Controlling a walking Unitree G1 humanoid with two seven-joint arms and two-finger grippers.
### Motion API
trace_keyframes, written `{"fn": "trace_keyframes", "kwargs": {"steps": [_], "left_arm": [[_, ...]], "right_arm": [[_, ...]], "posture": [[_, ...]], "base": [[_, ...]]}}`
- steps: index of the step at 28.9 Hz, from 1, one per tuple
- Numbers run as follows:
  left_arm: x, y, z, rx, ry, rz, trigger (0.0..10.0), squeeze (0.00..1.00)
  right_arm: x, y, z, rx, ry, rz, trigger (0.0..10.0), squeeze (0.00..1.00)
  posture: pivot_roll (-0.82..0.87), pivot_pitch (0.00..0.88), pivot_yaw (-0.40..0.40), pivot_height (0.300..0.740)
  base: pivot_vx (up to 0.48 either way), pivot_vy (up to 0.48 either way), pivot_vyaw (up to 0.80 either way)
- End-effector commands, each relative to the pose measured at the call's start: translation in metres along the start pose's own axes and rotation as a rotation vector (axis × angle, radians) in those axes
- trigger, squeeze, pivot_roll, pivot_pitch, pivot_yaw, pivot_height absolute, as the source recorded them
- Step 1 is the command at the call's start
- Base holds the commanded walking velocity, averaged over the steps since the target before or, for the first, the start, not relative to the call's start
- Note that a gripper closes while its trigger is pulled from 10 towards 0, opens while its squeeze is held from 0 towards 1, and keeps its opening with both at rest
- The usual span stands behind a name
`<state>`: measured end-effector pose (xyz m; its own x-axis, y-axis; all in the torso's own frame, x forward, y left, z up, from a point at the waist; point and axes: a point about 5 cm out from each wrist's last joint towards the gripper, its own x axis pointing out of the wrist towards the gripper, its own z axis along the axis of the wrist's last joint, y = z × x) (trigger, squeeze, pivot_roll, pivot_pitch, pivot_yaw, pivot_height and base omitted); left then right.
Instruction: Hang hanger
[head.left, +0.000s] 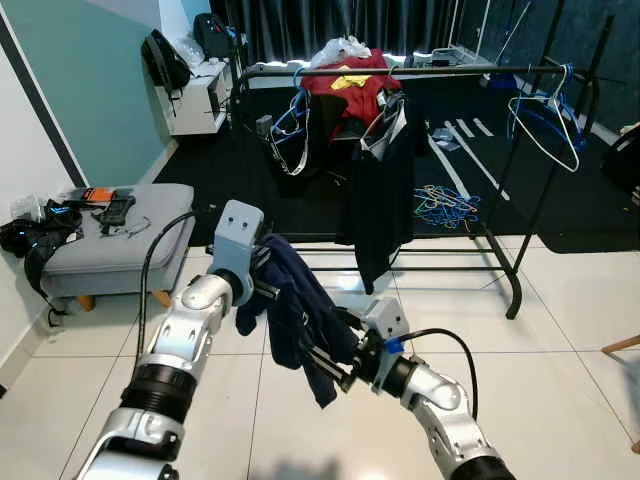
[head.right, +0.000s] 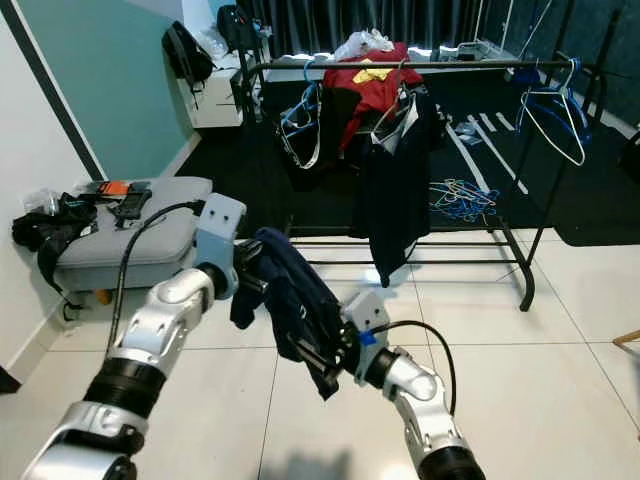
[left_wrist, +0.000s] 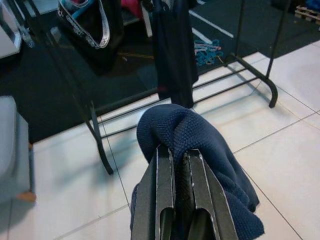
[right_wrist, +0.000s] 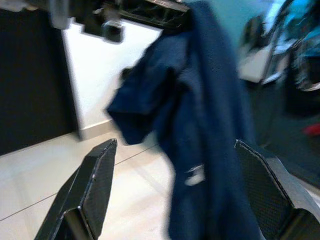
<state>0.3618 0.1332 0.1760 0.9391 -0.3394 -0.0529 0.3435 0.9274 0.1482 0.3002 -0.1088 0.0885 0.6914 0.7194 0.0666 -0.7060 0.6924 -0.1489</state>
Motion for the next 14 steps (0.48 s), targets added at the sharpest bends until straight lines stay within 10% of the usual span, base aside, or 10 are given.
{"fn": "trace_keyframes", "kwargs": {"steps": [1, 2, 14], "left_arm": [[-0.003, 0.006, 0.007, 0.016, -0.007, 0.004, 10.0, 0.0], [-0.004, 0.006, 0.009, 0.003, -0.004, 0.004, 10.0, 0.0], [-0.005, -0.009, 0.026, -0.072, 0.002, -0.087, 10.0, 0.0]], "right_arm": [[0.008, -0.003, 0.014, -0.091, -0.052, -0.028, 10.0, 0.27], [0.008, -0.007, 0.016, -0.144, -0.053, -0.079, 10.0, 0.0], [0.022, -0.013, 0.015, -0.204, -0.012, -0.095, 10.0, 0.0]], "posture": [[0.03, 0.0, 0.065, 0.74], [0.03, 0.0, 0.063, 0.74], [0.05, 0.0, 0.08, 0.74]], "base": [[0.0, 0.0, 0.0], [0.0, 0.0, 0.0], [0.0, 0.0, 0.0]]}}
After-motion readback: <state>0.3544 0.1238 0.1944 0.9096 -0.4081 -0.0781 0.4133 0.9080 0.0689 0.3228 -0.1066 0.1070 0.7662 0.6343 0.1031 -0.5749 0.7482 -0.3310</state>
